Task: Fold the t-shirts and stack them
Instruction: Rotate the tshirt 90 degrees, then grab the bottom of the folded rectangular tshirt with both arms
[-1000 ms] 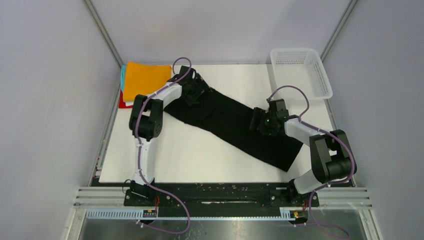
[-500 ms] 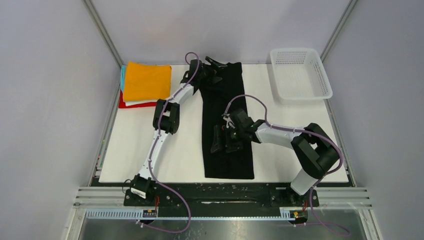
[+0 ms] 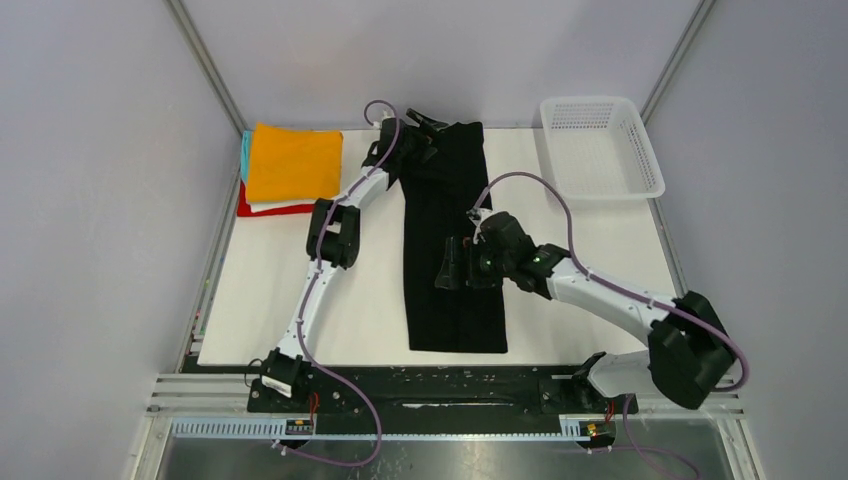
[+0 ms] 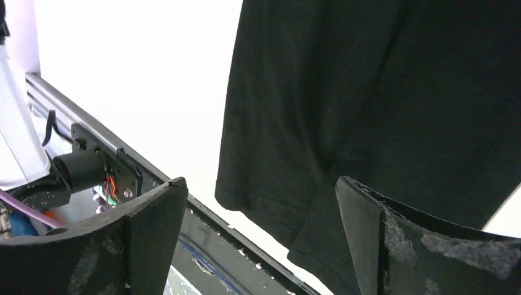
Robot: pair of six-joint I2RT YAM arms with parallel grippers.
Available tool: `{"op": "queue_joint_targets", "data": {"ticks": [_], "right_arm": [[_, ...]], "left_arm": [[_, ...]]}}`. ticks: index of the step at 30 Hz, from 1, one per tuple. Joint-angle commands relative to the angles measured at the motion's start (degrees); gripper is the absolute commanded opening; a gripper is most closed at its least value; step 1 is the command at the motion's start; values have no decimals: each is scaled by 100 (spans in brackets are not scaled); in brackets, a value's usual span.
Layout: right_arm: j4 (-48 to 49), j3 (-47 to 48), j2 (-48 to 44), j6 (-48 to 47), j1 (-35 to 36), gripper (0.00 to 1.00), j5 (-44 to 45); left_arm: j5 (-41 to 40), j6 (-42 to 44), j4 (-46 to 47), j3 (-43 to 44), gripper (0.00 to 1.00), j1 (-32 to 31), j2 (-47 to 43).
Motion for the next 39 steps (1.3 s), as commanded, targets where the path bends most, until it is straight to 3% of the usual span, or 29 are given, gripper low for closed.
{"op": "queue_joint_targets", "data": {"ticks": [1,8,14,19,28,31,36,39], "right_arm": [[-37,-237,-648,-177,-70,100,1079],[1,-991,-1806,-310,-100,99,2487],[-213,-1697,-2765,51,-150,100,2770],[-138,-2281,-3352,180,-168,100,2830],[-66,-2795,-3822,291,-175,99,2851],[-24,-2866,-3780,372,-177,100,2733],[-29,-2965,-3595,490,-173,93,2296],[-186,-2998,-3515,636,-177,88,1913]], "left_arm": [[115,907,28,-130,99,7,-1212],[778,2195,-677,-2685,99,-10,-3967],[262,2722,-573,-5947,99,-212,-6910],[-827,3006,-1356,-8079,99,-836,-8668],[-1883,2500,-2953,-10266,99,-2152,-10674],[-1669,2271,-2997,-10886,98,-2292,-11139],[-1016,2088,-2852,-11445,92,-2552,-11057],[-729,2012,-2233,-11687,87,-2736,-10720]]}}
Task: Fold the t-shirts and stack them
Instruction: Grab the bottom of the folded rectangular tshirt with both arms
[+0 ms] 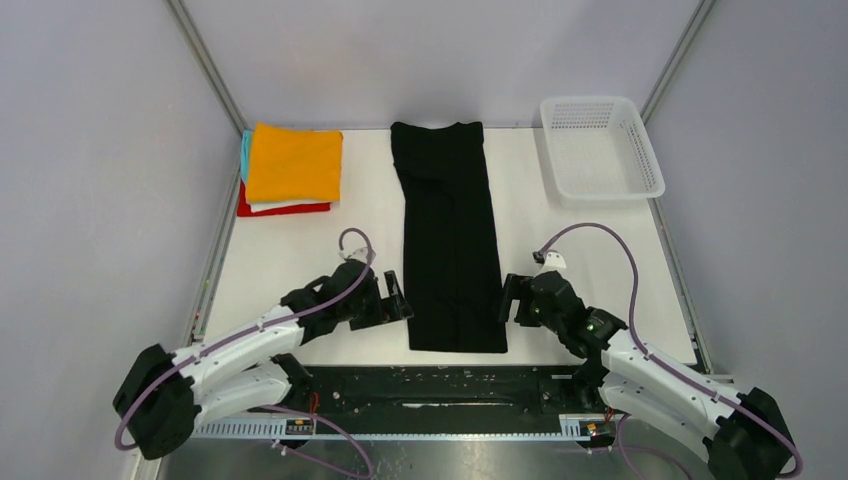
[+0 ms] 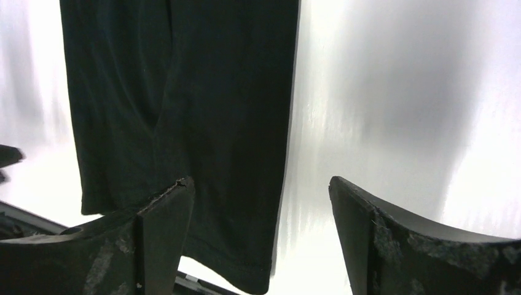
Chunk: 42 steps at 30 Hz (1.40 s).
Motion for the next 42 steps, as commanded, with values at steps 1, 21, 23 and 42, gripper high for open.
{"op": "queue_joint_targets", "data": {"ticks": [1,21,23,42], "right_arm": [[-71,-71,103,314,-27,86,-592],[-280,-317,842,748,-20,66,-2112],[-310,-357,810,755,-18,64,-2103],[-735,-637,533,797,-20,59,-2269]], "left_arm": [[530,-183,765,-239,86,-198,473],[688,-264,285,-67,49,-786,1560],[663,-257,288,-80,47,-783,1538],[1081,-57,853,37,13,-783,2506]]}}
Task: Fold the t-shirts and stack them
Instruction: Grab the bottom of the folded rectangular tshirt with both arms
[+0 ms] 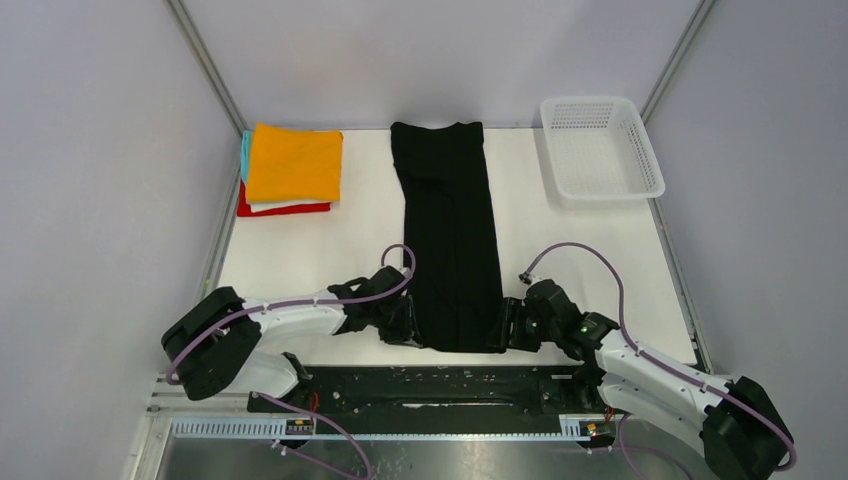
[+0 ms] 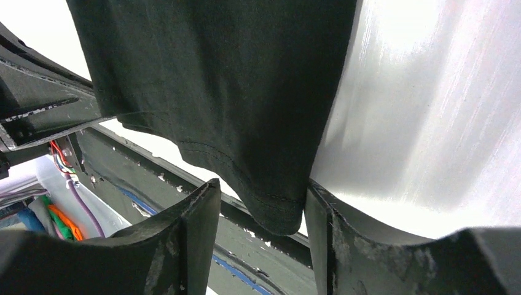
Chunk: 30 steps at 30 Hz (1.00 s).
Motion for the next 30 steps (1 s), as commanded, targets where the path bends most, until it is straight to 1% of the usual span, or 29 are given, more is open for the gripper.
{"op": "queue_joint_targets", "data": {"ticks": [1,2,3,6,8,10,13,17,20,22,26,30], "right_arm": [[-555,-218,187,-19,-13,59,-7],[-545,-220,216,-27,-7,57,-14],[-541,-224,243,-31,-6,56,-21],[-555,-199,280,-54,-10,43,-53],[-632,-179,268,-115,-7,33,-115],[-730,-167,220,-206,-5,20,-196],[-692,-238,164,-273,32,11,-512],[-665,-288,64,-284,165,7,-836],[-819,-200,-233,-314,204,6,-836],[-689,-178,-443,-248,212,5,-794],[-467,85,-593,-226,213,3,-557],[-147,401,-327,-201,213,2,-122]], "left_arm": [[-128,204,-184,-13,9,-27,311],[-156,216,-191,0,2,-25,312],[-207,227,-221,7,0,-21,304],[-261,264,-204,-28,0,-22,122],[-267,292,-199,-154,0,-24,-166],[-164,366,-186,-342,0,-35,-522],[90,313,-190,-719,0,-70,-988],[235,93,-131,-1088,0,-93,-1464],[190,44,-14,-1145,0,-91,-1801],[154,55,158,-1116,0,-93,-1991],[-65,337,43,-706,0,-87,-2055],[-368,624,178,-279,0,1,-1899]]}}
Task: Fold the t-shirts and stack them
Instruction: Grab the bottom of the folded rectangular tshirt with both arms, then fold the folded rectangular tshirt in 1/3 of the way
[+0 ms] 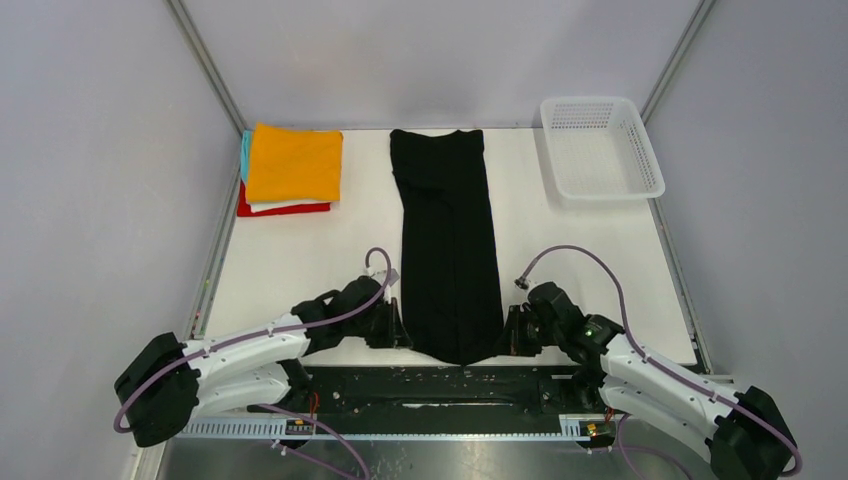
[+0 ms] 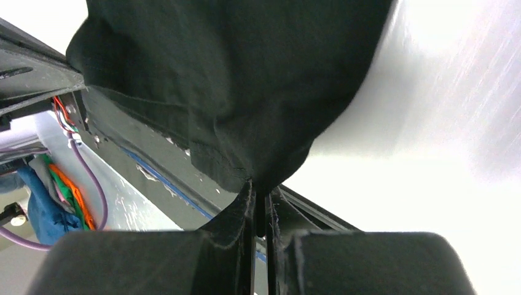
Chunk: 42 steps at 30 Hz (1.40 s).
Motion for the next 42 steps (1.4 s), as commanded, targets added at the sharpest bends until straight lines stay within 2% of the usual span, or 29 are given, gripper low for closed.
{"op": "queue_joint_targets", "data": {"ticks": [1,7,10,16,25,32,37,42], "right_arm": [[438,528,287,-12,47,2,579],[502,1572,1097,-224,-45,0,1970],[552,2098,1623,-224,-214,0,2290],[866,3087,2777,-412,-1017,0,1900],[1113,4514,4519,-918,-1617,0,1060],[1130,5371,5466,-1036,-1940,3,1035],[1172,5827,6088,-1074,-2099,9,924],[1241,6348,6760,-1055,-2272,10,800]], "left_arm": [[-425,440,357,700,0,145,160],[-655,760,788,1345,0,1058,703],[-646,987,775,1804,0,1437,1049],[-676,1367,638,2742,0,2092,2003],[-266,1604,787,4113,0,2781,3562],[-114,1766,555,5061,0,3040,4648],[-55,1832,352,5670,0,3136,5235],[-24,1765,240,6142,0,3235,5703]]}}
